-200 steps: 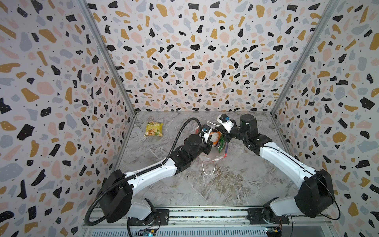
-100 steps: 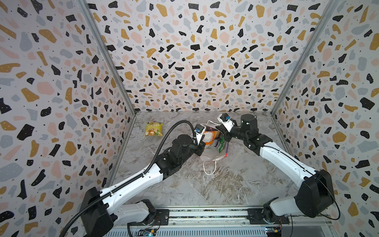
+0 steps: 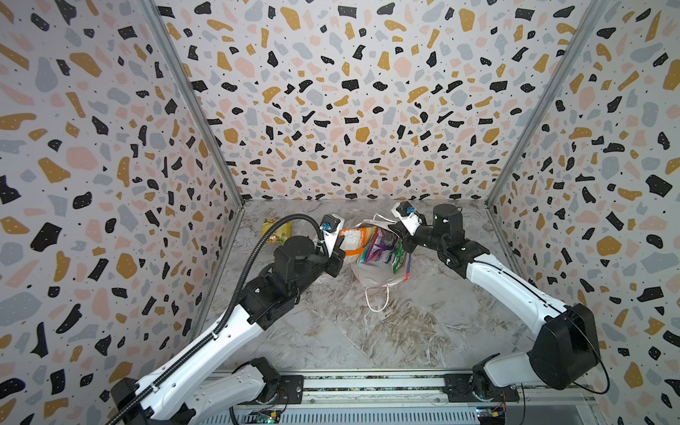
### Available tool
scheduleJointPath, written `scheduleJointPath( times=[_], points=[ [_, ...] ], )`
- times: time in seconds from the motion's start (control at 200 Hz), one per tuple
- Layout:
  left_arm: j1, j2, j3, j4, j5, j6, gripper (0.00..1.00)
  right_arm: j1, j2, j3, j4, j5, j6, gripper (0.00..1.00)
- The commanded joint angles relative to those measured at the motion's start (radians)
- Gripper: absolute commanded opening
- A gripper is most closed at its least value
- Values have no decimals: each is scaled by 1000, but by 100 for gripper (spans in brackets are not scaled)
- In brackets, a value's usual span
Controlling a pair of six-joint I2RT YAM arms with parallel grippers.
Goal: Take the snacks out of the paper bag
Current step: Pick up the snack from the paper bag, then place the snack at the top-left of the table.
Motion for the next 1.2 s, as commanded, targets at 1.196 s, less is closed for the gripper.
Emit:
scheduleJointPath(
  times=[1.196],
  points=[
    [370,808,269,-402,-1005,-270,0,-21,16,29,34,43,10,0]
  ],
)
